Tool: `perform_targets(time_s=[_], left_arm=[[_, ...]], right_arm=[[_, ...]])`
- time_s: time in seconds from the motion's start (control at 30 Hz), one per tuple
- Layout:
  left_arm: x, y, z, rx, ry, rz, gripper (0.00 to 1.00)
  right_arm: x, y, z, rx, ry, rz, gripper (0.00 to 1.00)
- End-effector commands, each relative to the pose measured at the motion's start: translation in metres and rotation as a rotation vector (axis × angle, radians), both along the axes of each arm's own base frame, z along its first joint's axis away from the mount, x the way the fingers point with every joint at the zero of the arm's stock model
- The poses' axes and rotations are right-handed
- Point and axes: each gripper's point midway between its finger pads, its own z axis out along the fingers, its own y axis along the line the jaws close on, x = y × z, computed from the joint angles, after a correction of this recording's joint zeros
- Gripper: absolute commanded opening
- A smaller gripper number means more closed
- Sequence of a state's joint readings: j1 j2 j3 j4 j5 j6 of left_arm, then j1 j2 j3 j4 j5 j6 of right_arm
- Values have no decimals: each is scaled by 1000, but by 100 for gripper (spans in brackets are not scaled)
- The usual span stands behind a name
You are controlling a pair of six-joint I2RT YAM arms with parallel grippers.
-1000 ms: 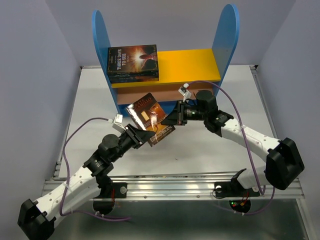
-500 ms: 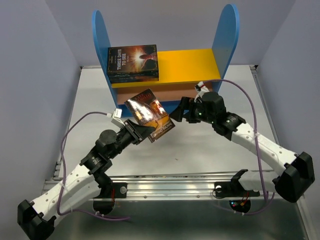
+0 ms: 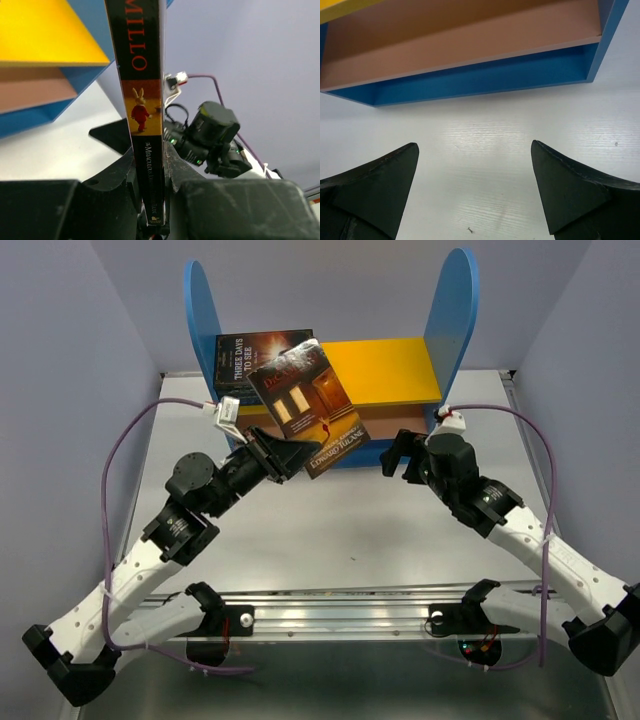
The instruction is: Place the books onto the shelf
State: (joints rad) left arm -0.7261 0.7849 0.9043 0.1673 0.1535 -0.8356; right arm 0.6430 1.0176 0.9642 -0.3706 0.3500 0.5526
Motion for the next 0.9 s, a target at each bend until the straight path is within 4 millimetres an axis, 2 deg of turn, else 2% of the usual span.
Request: perform_targets(time_s=[0.0,0.07,0.1,0.13,0.17,0.2,0.23,0.27,0.3,0.37,0.4,0.43,0.53,0.67,0.87], left_arm=[[-1,-5,71,-47,-196,-13,0],[16,-12,92,-55,-202,26,0],[34,-21,85,-43,-160,53,0],[48,-18,89,-52,-132,119,0],[57,-14,103,-84,-124,163,0],[74,-17,98,-88,-88,211,0],[87,-5,109,-142,-62,306,0],[97,1,109,-171,-32,367,0],[117,12,99,-223,60,483,0],[132,28,98,-296,123,597,0],[140,31,91,-322,162,641,0],[146,43,87,-391,209,718,0],[156,54,78,-468,255,805,0],[168,48,70,-517,300,823,0],[181,56,55,-588,367,929,0]], right_arm=[[4,-7,-7,-72,-2,-22,100],[6,-8,-5,-73,-3,-21,100],[6,-7,-6,-74,0,-16,100],[7,-5,-5,-73,-1,-11,100],[6,-3,-5,-78,1,5,100],[6,-3,-3,-74,-2,7,100],[6,-3,-2,-74,-6,9,100],[6,-3,-1,-75,-9,10,100],[6,-4,1,-74,-15,10,100],[4,-3,2,-75,-17,19,100],[5,-4,2,-72,-16,20,100],[5,-3,3,-70,-16,29,100],[3,2,0,-65,-6,55,100],[4,6,-4,-61,10,80,100],[4,8,-5,-53,22,95,100]])
